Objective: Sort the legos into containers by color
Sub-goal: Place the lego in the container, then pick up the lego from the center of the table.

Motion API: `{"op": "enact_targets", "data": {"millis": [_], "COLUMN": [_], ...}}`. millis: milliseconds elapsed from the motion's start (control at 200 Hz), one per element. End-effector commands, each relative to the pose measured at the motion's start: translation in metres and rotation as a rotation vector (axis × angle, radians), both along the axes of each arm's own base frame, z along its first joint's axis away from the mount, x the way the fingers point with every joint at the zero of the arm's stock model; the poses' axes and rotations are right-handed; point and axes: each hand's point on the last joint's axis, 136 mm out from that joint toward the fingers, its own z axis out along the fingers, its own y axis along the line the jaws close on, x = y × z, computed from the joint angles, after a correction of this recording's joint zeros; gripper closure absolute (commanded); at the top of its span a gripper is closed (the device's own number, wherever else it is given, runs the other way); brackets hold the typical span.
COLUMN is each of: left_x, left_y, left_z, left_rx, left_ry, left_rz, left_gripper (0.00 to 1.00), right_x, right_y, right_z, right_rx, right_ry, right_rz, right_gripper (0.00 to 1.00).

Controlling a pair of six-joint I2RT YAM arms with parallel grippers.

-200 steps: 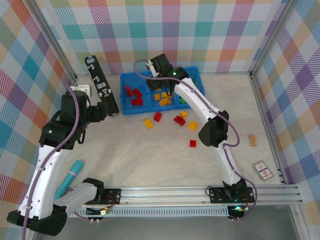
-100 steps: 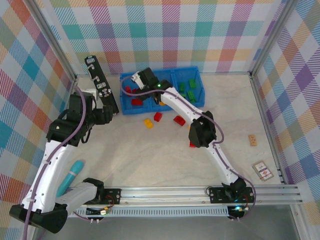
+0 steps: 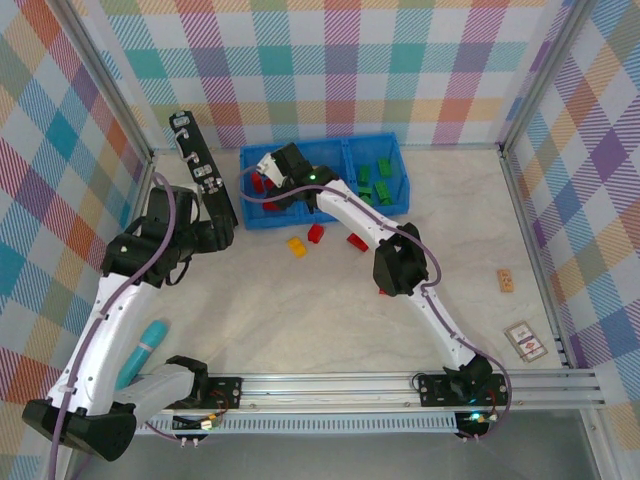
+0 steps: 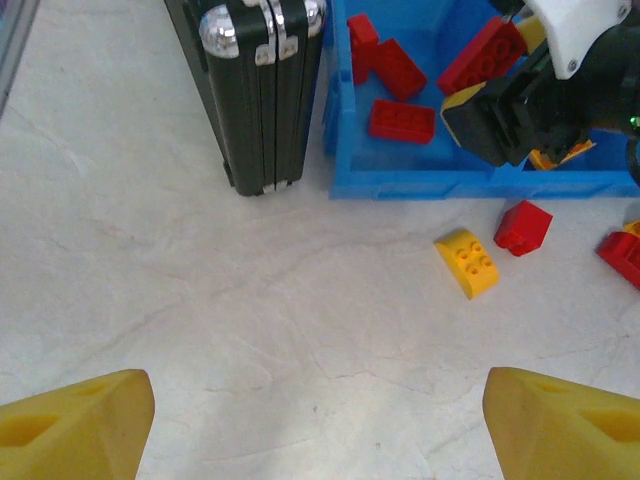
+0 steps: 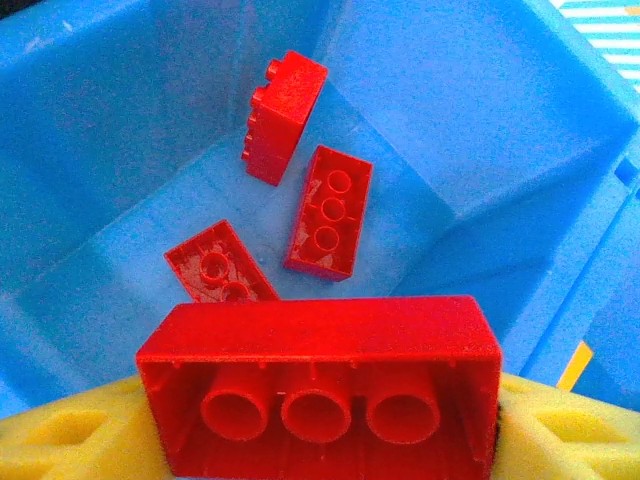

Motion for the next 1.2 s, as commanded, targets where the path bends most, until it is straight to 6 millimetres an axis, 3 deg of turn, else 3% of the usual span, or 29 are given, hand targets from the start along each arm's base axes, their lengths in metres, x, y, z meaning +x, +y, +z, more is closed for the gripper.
{"op": "enact_targets", "data": {"millis": [0, 315, 440, 575, 720, 905, 1020, 1195], "left_x": [-0.012, -0.015, -0.007, 0.007, 0.026, 0.052, 0.069, 0.089], "left_y": [0.0, -0.028, -0.053, -0.097, -0.135, -0.16, -0.174, -0.184], "left_z": [-0.032, -0.067, -0.081, -0.102, -0.133, -0.159, -0.171, -0.195], "left_rx": [-0.05, -0.194, -0.216, -0.239, -0.277, -0.248, -0.209, -0.156], "left_ry": [0.15, 0.208, 0.224, 0.258, 0.299, 0.322, 0.334, 0.369], "left_rz": [0.06, 0.113, 0.1, 0.061, 0.074, 0.108, 0.11, 0.124], "left_gripper": [0.15, 0.15, 0.15, 0.15, 0.15, 0.15, 0.14, 0.14], "right_x": [0.002, -0.015, -0.024, -0.031, -0.045, -0.079, -0.101, -0.134], "right_y": [0.007, 0.006, -0.004, -0.035, -0.089, -0.161, -0.201, -0.241], "right_z": [0.017, 0.092, 0.122, 0.157, 0.191, 0.2, 0.189, 0.157], "right_rx": [0.015, 0.124, 0.151, 0.189, 0.232, 0.289, 0.363, 0.382], "right_ry": [-0.053, -0.114, -0.147, -0.172, -0.183, -0.155, -0.096, -0.007], "right_rz": [0.019, 0.07, 0.074, 0.031, -0.066, -0.213, -0.342, -0.446], "right_gripper": [0.25, 0.19, 0.19, 0.19, 0.18, 0.18, 0.18, 0.16]}}
